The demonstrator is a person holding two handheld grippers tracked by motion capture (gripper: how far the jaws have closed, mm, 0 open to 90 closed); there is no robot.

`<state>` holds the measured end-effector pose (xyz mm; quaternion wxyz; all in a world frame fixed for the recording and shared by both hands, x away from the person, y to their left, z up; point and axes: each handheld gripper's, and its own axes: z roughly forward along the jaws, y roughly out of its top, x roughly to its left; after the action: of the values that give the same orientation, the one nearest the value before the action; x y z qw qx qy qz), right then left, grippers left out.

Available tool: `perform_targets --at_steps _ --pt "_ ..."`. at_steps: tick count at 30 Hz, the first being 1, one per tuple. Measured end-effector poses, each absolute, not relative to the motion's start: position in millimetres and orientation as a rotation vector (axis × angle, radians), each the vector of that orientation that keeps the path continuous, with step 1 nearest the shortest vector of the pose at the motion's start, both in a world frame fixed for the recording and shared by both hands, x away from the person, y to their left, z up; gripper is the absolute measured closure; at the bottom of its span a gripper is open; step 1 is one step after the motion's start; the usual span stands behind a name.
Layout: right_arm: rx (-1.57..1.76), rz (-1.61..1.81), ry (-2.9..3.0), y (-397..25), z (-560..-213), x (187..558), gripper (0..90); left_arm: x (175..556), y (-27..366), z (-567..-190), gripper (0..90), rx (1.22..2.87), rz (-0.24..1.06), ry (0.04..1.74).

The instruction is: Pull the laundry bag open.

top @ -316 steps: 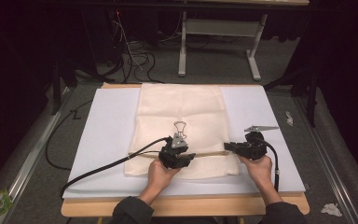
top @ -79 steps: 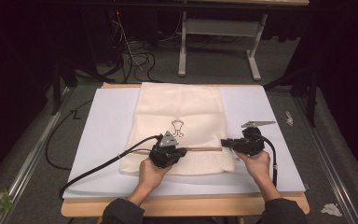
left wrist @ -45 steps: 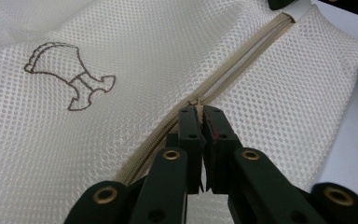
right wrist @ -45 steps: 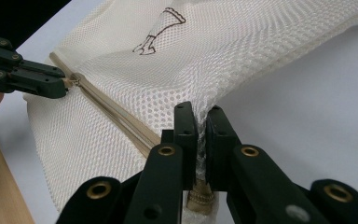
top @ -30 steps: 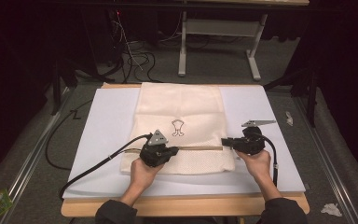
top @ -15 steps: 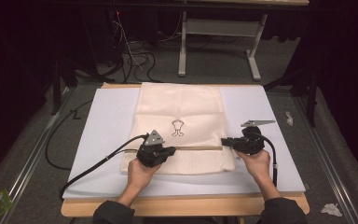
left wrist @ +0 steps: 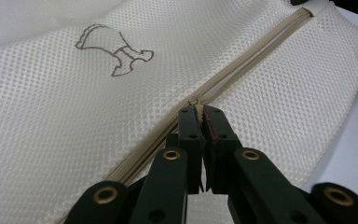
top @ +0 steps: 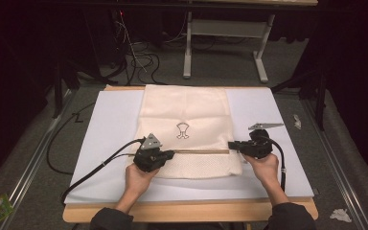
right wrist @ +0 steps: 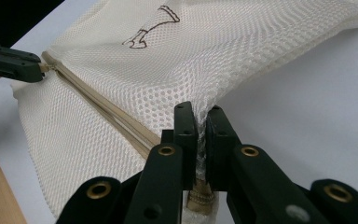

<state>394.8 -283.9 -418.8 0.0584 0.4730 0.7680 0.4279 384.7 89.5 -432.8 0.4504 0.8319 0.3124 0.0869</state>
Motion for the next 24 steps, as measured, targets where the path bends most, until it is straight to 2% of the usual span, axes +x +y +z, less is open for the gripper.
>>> perform_targets --at_steps 24 --pt "1.433 1.292 2.321 -285.6 -419.3 394.2 86.5 385.6 109.1 -434.0 87.1 2.024 0.194 0.818"
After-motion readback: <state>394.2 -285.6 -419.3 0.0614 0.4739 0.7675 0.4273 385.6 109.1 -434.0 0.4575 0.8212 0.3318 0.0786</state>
